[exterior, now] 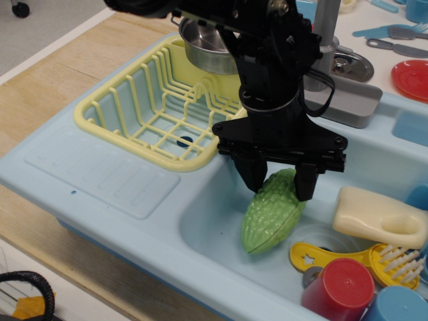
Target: Put green squash into pot or pan
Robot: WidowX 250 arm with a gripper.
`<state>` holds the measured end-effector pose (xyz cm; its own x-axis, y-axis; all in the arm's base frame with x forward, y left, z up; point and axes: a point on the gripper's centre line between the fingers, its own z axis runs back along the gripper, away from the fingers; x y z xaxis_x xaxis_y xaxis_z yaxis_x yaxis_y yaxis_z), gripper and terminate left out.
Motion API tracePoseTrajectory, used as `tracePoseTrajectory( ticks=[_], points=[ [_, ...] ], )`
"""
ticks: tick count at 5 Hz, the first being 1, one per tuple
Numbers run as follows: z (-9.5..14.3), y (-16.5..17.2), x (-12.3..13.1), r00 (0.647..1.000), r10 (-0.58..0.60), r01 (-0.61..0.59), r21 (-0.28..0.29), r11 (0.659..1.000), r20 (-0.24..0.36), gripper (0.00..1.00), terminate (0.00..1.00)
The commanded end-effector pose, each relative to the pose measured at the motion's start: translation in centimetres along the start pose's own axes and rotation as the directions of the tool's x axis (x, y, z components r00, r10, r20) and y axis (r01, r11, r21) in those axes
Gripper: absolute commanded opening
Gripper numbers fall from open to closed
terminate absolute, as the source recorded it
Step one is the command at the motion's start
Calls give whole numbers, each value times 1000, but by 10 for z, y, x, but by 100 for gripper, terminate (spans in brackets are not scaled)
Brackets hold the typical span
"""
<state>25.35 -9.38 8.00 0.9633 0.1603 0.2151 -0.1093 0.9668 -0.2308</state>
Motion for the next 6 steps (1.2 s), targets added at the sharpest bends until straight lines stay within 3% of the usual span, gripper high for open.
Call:
tracePoseTrajectory(
  ticks=[1,4,5,6],
  points=[
    [-23,11,-16,996,-34,35,18,999,-79,0,0],
    [78,-1,26,989,-126,140,246,959,-71,0,0],
    [99,8,42,987,-157,163,278,946,-46,0,0],
    [118,32,70,971,-237,218,292,931,30,0,0]
  ],
)
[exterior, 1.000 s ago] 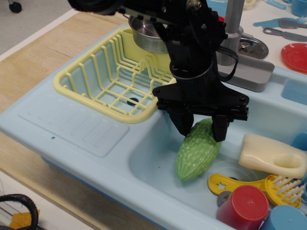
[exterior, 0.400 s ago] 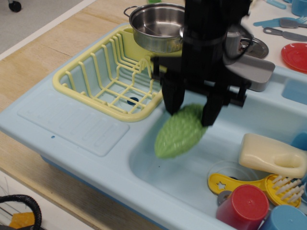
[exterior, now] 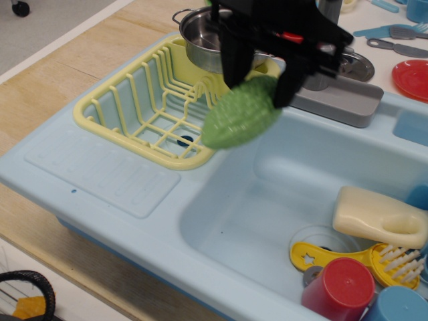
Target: Put green squash into pot or pan
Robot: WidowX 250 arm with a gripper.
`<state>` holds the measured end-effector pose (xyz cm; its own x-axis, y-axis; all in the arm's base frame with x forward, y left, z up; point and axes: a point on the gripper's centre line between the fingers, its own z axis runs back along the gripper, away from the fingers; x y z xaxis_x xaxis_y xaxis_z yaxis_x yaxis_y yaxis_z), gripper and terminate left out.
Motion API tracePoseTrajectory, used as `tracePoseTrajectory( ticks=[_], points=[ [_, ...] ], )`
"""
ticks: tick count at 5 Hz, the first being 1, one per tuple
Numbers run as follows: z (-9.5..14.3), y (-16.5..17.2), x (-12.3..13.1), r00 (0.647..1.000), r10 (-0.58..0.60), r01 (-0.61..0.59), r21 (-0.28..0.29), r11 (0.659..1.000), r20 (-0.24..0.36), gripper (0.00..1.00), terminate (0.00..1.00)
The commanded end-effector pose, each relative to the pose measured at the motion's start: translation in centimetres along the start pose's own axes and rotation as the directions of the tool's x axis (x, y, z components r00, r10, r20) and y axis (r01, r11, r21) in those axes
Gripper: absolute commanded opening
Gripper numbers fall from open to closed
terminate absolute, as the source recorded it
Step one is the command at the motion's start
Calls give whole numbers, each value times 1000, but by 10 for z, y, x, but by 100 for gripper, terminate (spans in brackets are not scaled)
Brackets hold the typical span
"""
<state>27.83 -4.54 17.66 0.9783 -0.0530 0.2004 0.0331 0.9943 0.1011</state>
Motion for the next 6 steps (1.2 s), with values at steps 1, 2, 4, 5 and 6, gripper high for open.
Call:
tracePoseTrajectory(
  ticks=[1,2,4,5,6],
  points=[
    [34,48,45,986,-77,75,23,997,150,0,0],
    [40,74,71,977,-107,107,10,994,183,0,0],
    [6,89,102,973,-137,165,-147,975,187,100,0],
    [6,89,102,973,-137,165,-147,975,187,100,0],
    [6,89,102,973,-137,165,-147,975,187,100,0]
  ],
)
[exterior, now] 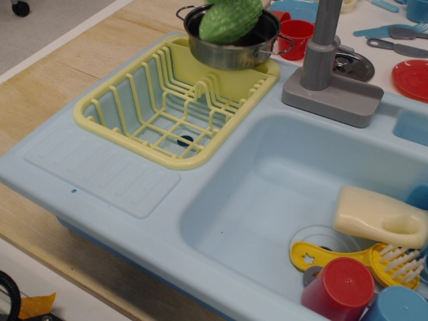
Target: Put green squash into pot or pan
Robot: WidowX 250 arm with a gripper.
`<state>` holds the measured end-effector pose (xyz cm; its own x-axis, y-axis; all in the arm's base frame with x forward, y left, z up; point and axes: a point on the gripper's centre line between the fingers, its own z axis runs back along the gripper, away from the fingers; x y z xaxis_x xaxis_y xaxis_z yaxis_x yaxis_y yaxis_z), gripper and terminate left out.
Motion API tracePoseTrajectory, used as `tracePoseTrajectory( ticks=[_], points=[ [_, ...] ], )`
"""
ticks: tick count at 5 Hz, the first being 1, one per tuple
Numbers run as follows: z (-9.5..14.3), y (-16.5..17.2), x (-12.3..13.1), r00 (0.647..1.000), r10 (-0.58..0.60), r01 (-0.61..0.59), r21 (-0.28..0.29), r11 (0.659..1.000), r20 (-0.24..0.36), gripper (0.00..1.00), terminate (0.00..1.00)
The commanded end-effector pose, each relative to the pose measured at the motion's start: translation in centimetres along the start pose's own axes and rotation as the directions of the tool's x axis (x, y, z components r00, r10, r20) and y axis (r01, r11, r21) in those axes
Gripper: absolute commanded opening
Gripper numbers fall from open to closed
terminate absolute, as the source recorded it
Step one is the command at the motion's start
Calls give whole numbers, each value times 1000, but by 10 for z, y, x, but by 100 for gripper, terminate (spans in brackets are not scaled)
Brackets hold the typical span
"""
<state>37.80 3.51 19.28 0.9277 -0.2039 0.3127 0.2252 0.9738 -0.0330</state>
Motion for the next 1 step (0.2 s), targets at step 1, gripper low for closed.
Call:
tracePoseTrajectory(
  ticks=[1],
  points=[
    [18,2,7,999,-7,6,21,1000,54,100,100]
  ],
)
